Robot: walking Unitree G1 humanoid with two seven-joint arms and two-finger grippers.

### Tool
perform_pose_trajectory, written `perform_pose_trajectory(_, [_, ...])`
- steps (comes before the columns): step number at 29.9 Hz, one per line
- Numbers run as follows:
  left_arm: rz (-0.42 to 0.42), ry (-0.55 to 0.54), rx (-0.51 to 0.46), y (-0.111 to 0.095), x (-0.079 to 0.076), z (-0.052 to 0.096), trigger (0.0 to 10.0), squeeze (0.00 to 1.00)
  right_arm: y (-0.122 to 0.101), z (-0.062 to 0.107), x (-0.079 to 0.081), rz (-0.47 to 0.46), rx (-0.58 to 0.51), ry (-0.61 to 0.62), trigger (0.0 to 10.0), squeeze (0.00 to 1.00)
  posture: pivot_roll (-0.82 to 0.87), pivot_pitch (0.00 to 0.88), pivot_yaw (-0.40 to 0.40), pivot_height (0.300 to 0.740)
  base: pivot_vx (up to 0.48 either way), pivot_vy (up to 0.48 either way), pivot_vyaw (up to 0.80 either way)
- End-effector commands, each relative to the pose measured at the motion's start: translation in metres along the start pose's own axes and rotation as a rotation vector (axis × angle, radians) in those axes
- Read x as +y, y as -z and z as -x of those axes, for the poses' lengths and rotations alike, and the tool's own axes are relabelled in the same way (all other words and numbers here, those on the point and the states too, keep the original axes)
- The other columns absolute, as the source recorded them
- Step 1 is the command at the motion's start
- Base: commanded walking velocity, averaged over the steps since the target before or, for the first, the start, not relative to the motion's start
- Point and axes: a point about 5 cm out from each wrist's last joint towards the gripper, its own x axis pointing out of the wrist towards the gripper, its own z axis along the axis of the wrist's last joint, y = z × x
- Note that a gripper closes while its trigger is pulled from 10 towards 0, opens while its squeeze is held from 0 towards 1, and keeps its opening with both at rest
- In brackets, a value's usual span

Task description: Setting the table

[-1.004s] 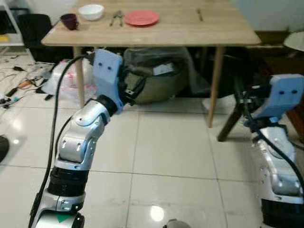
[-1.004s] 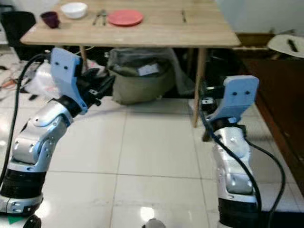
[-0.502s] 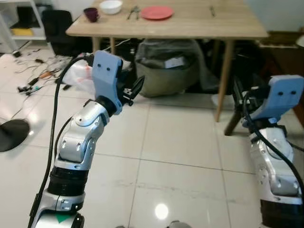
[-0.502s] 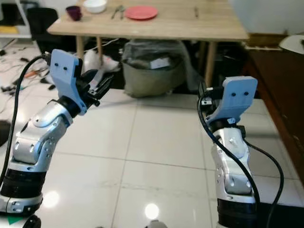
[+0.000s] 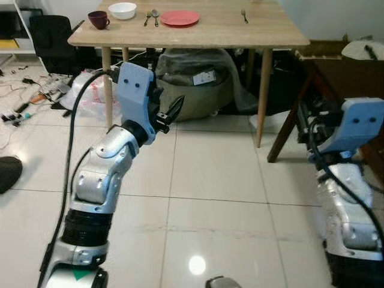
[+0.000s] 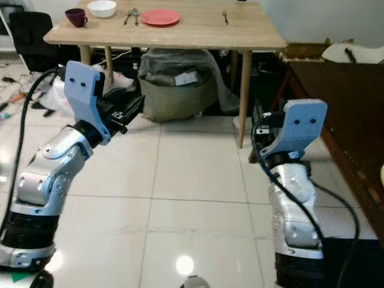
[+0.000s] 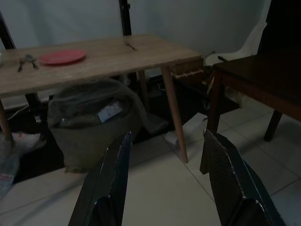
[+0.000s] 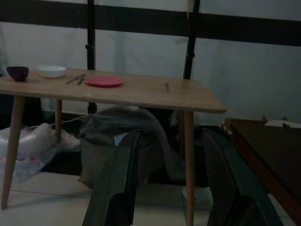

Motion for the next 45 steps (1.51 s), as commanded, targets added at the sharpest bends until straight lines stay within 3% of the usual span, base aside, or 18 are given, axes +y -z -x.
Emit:
perform_pose_trajectory(1, [-0.013, -0.013, 0.011, 0.0017, 0.0021, -0.0014, 10.0, 0.0, 0.0002, 0.0004, -0.0004, -0.006, 0.004, 0.006, 10.0, 0.0, -0.22, 0.0, 0.085, 0.74, 0.0, 0.0, -0.8])
perform_pose_trajectory(45, [-0.019, 0.002, 0.013, 0.0019, 0.0001, -0.0055, 10.0, 0.0, 0.0001, 0.0009, -0.007, -0.007, 0.012, 0.036, 10.0, 0.0, -0.23, 0.0, 0.092, 0.74, 0.0, 0.0, -0.8])
